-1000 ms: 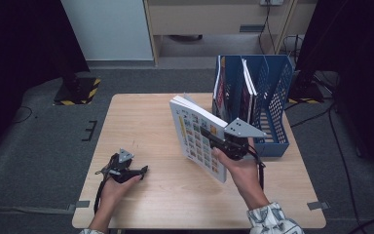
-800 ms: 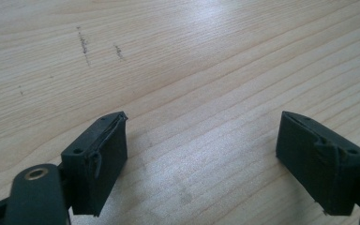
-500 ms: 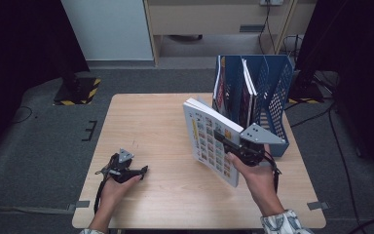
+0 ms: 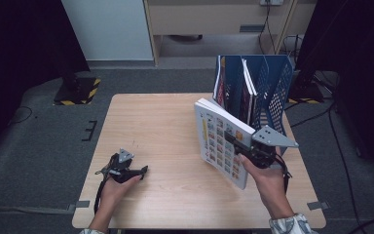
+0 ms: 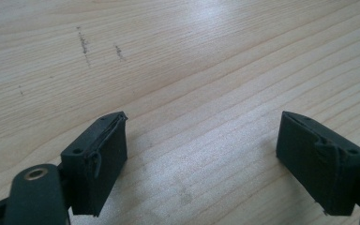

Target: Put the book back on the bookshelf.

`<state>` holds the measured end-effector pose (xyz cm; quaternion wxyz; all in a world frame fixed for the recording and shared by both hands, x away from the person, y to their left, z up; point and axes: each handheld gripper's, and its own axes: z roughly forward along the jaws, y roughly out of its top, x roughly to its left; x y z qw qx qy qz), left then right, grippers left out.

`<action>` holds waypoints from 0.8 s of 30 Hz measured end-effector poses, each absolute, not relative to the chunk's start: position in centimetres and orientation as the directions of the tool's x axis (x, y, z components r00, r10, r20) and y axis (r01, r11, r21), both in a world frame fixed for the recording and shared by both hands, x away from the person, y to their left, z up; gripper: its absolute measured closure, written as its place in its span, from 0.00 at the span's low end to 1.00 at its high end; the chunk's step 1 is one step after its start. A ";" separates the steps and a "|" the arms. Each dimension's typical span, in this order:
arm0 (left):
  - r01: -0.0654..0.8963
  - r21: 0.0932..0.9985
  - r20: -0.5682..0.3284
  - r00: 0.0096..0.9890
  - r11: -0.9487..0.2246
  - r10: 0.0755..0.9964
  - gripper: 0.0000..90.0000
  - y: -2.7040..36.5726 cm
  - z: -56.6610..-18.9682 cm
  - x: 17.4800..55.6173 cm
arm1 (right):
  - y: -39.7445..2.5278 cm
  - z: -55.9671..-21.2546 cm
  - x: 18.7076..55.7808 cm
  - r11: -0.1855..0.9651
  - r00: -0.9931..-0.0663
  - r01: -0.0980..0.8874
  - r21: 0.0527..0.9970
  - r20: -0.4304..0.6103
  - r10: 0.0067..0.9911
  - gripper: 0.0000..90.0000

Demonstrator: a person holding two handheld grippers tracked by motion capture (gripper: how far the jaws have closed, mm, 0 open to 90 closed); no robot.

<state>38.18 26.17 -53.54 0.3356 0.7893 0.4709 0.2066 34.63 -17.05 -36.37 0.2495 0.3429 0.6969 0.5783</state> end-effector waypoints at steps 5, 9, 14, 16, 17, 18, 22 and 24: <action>0.605 0.724 0.010 0.471 -0.331 0.882 0.17 26.2 -53.5 38.2 | -18.1 -36.4 34.4 0.084 -0.626 0.192 0.978 0.056 0.777 0.82; 0.605 0.724 0.010 0.471 -0.331 0.882 0.17 26.2 -53.5 38.2 | -18.6 -36.4 34.3 0.076 -0.619 0.194 0.978 0.061 0.783 0.82; 0.605 0.724 0.010 0.471 -0.331 0.882 0.17 26.2 -53.5 38.2 | -19.3 -36.4 34.2 0.079 -0.613 0.189 0.979 0.055 0.788 0.82; 0.605 0.724 0.010 0.471 -0.331 0.882 0.17 26.2 -53.5 38.2 | -19.6 -36.4 34.1 0.075 -0.607 0.192 0.979 0.058 0.793 0.82; 0.605 0.724 0.010 0.471 -0.331 0.882 0.17 26.2 -53.5 38.2 | -19.7 -36.3 34.0 0.075 -0.605 0.194 0.978 0.059 0.794 0.82; 0.605 0.725 0.010 0.471 -0.331 0.882 0.17 26.2 -53.5 38.2 | -19.9 -36.3 34.0 0.074 -0.602 0.193 0.978 0.059 0.796 0.82; 0.605 0.725 0.010 0.471 -0.331 0.882 0.17 26.2 -53.5 38.2 | -20.4 -36.2 33.9 0.072 -0.597 0.196 0.978 0.061 0.800 0.82; 0.605 0.724 0.010 0.471 -0.331 0.882 0.17 26.2 -53.5 38.2 | -20.6 -36.2 33.8 0.072 -0.597 0.194 0.978 0.060 0.800 0.82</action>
